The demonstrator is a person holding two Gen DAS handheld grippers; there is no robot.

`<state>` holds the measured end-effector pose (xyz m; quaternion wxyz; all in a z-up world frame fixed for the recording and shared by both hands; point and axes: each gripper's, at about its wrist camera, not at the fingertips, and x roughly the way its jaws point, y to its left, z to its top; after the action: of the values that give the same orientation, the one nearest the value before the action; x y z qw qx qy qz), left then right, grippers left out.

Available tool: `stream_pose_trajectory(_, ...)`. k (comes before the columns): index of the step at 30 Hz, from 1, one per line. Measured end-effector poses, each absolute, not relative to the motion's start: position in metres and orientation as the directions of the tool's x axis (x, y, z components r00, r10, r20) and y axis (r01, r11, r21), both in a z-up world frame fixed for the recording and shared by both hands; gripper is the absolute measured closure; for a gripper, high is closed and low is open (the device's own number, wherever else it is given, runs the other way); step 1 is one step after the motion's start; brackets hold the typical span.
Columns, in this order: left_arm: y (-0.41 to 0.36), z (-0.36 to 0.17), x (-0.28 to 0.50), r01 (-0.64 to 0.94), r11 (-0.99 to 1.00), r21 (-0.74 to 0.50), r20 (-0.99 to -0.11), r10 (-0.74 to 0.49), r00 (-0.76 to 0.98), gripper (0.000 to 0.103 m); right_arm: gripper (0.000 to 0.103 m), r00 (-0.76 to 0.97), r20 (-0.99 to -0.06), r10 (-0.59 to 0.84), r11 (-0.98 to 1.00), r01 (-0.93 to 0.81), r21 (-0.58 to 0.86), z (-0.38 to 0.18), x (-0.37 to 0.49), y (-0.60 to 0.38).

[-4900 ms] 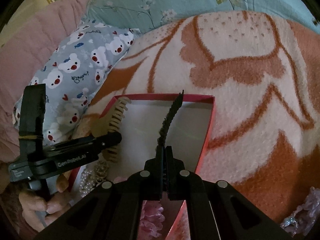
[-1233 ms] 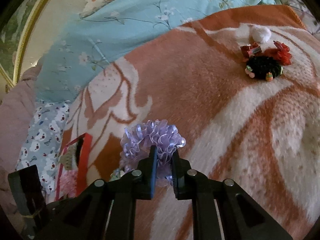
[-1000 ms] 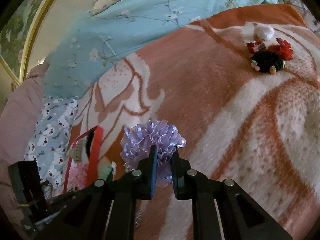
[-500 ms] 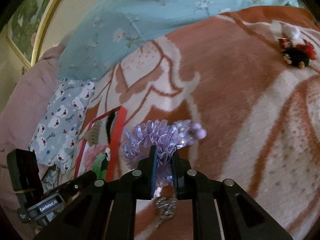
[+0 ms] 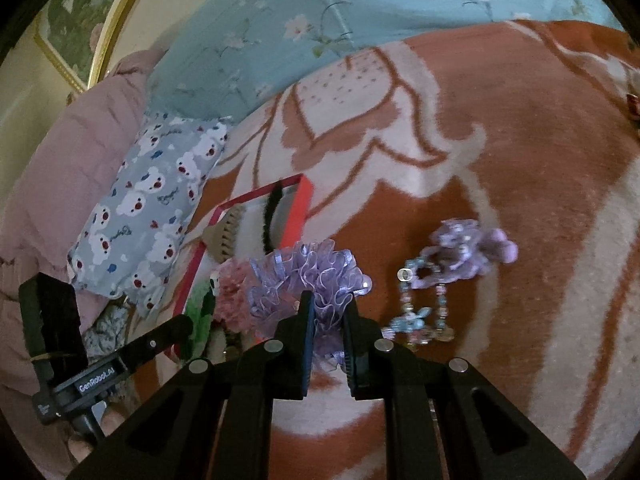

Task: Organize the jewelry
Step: 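Carry the lilac scrunchie and green bracelet into the box and open both tools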

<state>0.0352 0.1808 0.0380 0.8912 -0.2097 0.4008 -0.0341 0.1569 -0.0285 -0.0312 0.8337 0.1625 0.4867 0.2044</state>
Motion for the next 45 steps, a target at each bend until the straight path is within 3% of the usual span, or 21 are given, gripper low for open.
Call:
stream_pose_trajectory(21, 0.257, 0.038, 0.023, -0.244, 0.876, -0.416, -0.69, -0.129, 0.713, 0.093, 0.091, 0.385, -0.729, 0.567, 0.823, -0.302, 0.481, -0.03, 0.187, 0.071)
stream_pose_trajectory(45, 0.282, 0.0, 0.104, -0.314, 0.915, -0.254, -0.753, 0.017, 0.658, 0.093, 0.09, 0.317, -0.796, 0.516, 0.849, -0.311, 0.427, -0.093, 0.248, 0.142)
